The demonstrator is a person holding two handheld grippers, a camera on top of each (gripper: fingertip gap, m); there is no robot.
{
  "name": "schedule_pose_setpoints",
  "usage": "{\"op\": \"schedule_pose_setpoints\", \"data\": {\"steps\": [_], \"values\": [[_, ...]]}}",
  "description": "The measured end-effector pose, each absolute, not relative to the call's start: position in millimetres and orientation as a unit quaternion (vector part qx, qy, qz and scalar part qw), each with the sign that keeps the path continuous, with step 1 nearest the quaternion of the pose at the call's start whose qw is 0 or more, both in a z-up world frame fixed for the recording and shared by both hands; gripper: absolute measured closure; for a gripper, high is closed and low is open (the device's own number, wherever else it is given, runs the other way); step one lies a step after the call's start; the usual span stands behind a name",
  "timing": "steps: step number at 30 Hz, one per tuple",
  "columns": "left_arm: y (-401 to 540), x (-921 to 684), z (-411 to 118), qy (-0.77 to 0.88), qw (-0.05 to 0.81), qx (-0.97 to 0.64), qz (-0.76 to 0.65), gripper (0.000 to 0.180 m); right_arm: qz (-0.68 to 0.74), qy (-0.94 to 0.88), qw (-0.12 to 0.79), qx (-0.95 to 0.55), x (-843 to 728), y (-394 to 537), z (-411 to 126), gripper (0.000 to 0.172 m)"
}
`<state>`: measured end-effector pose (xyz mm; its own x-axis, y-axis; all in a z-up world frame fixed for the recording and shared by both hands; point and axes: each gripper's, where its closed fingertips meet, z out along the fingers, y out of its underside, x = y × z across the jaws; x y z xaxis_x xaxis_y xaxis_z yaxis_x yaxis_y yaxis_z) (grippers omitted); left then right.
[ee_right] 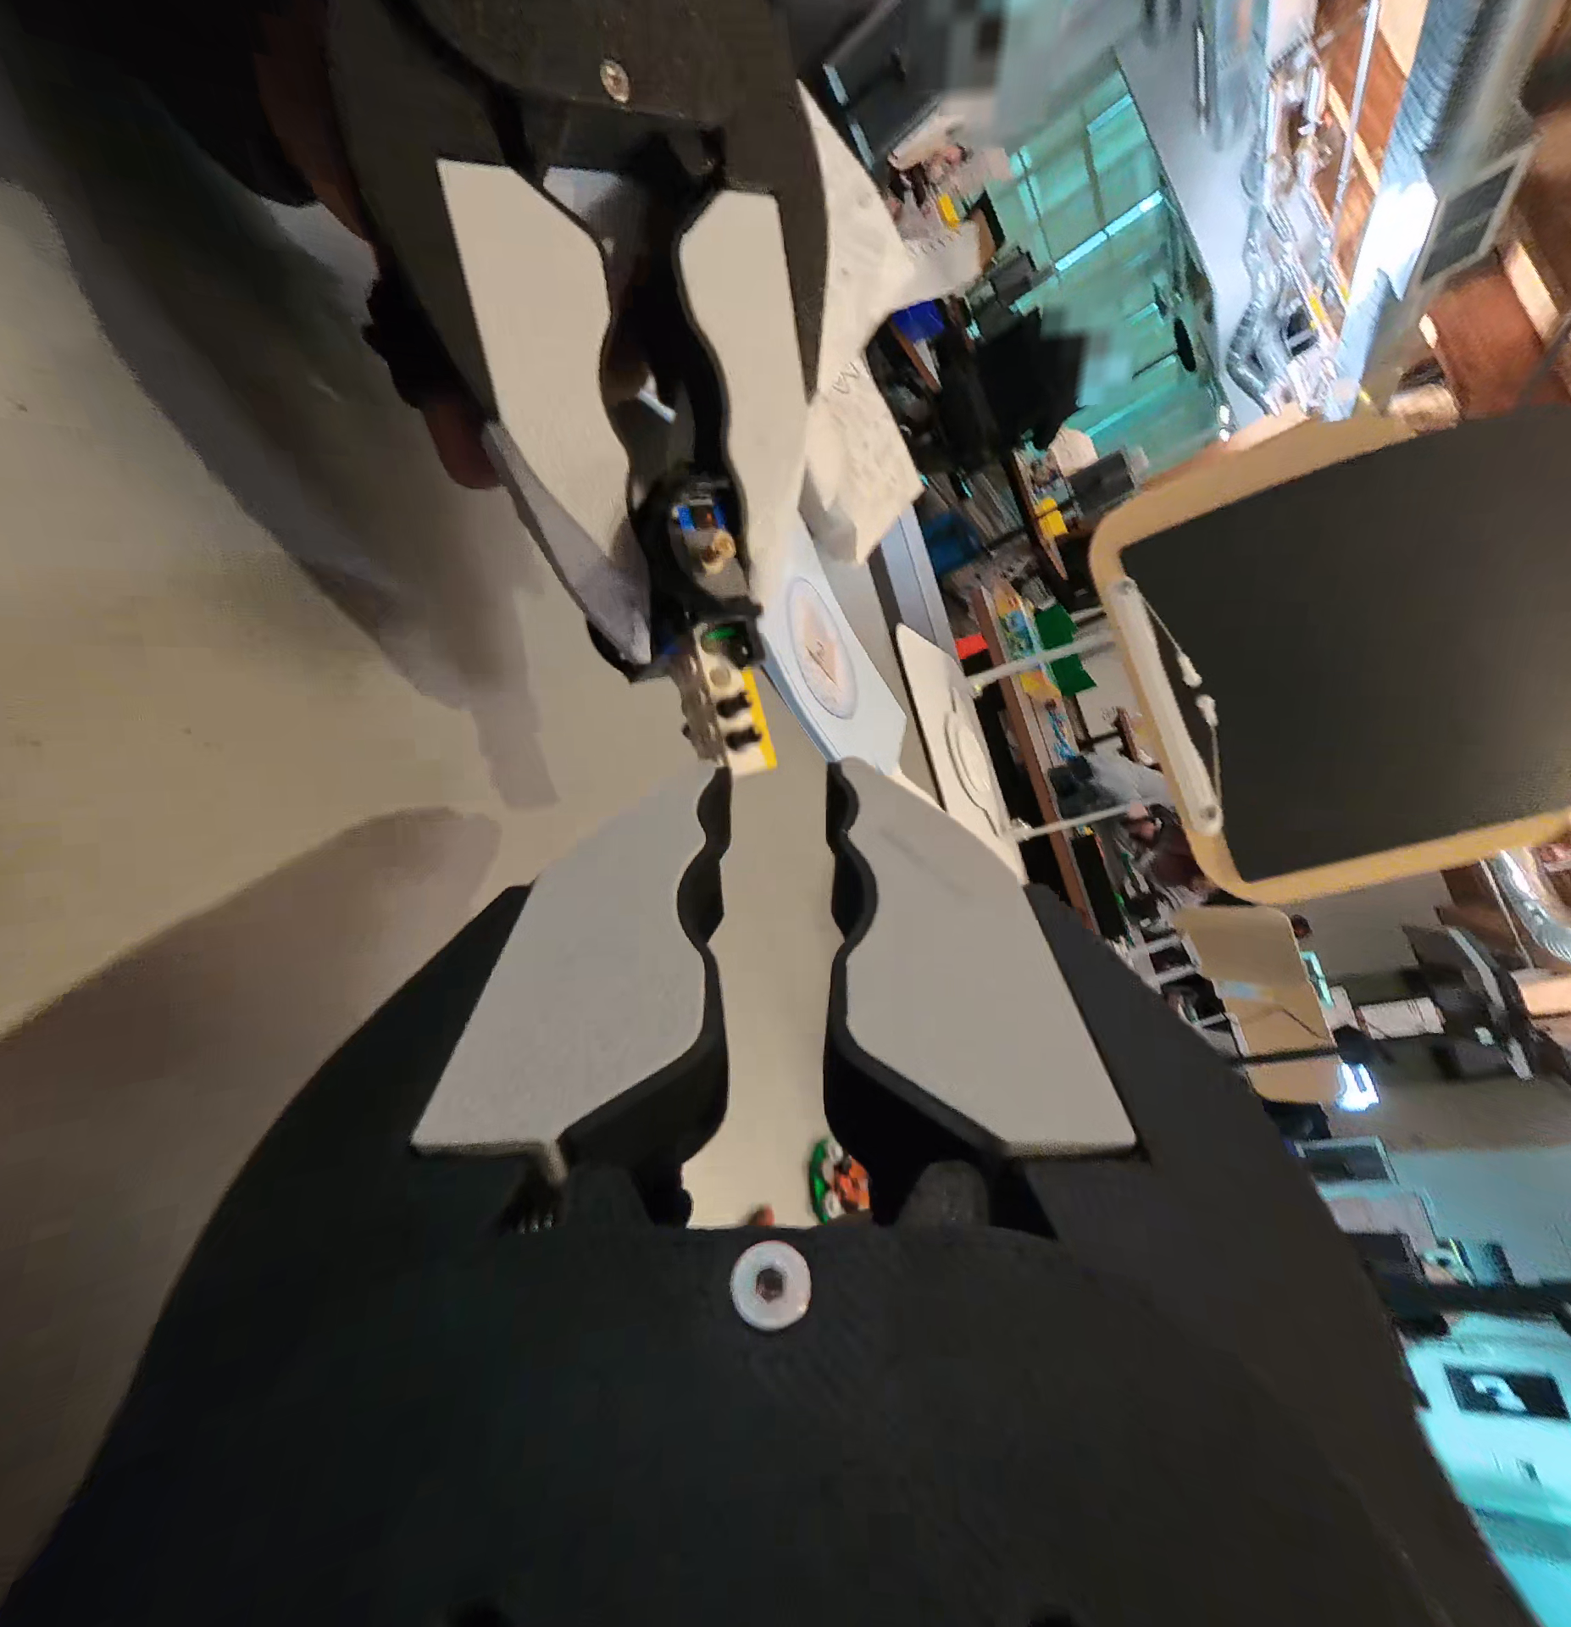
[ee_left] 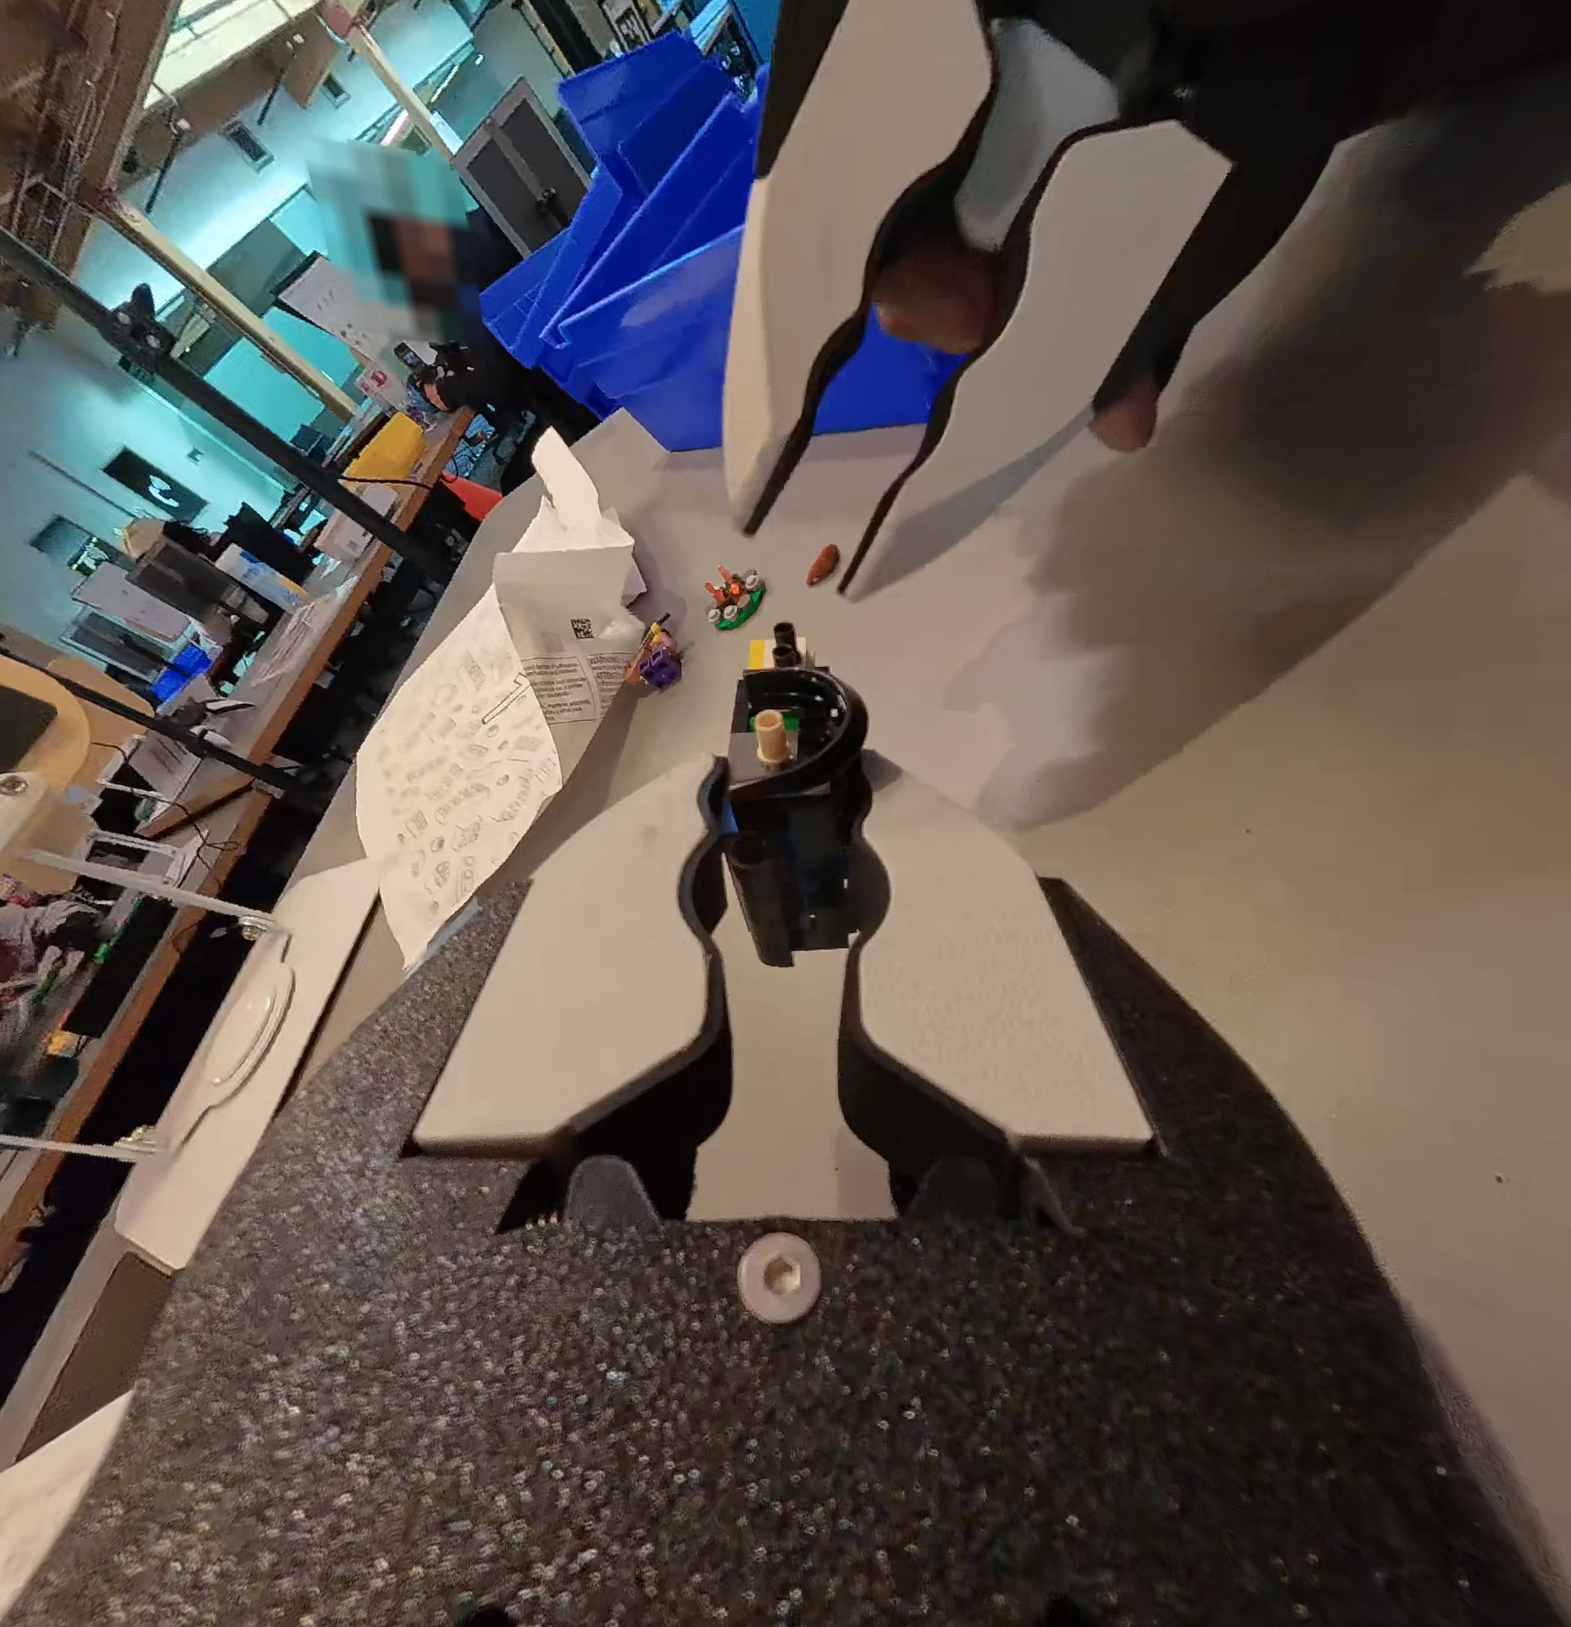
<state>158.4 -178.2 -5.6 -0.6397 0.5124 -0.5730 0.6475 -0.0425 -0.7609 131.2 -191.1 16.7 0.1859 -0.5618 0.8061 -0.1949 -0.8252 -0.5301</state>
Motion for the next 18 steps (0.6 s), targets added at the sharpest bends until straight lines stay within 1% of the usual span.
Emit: {"op": "schedule_pose_setpoints", "data": {"steps": [6,11,12,18], "values": [[-177.3,154.4,-10.5,0.680,0.066,0.439,-0.583,0.158,-0.561,0.247,0.171,-0.771,138.6,-187.4,-0.5,0.151],[-176.4,149.8,-13.8,0.663,0.097,0.466,-0.578,0.158,-0.551,0.247,0.174,-0.778,139.5,-184.4,-9.8,0.155],[-176.2,149.2,-15.3,0.659,0.106,0.473,-0.575,0.158,-0.552,0.246,0.172,-0.778,139.6,-184.5,-10.7,0.159],[-177.9,154.0,-31.5,0.647,0.187,0.518,-0.527,0.158,-0.522,0.253,0.182,-0.794,135.1,-182.4,-21.9,0.166]]}}
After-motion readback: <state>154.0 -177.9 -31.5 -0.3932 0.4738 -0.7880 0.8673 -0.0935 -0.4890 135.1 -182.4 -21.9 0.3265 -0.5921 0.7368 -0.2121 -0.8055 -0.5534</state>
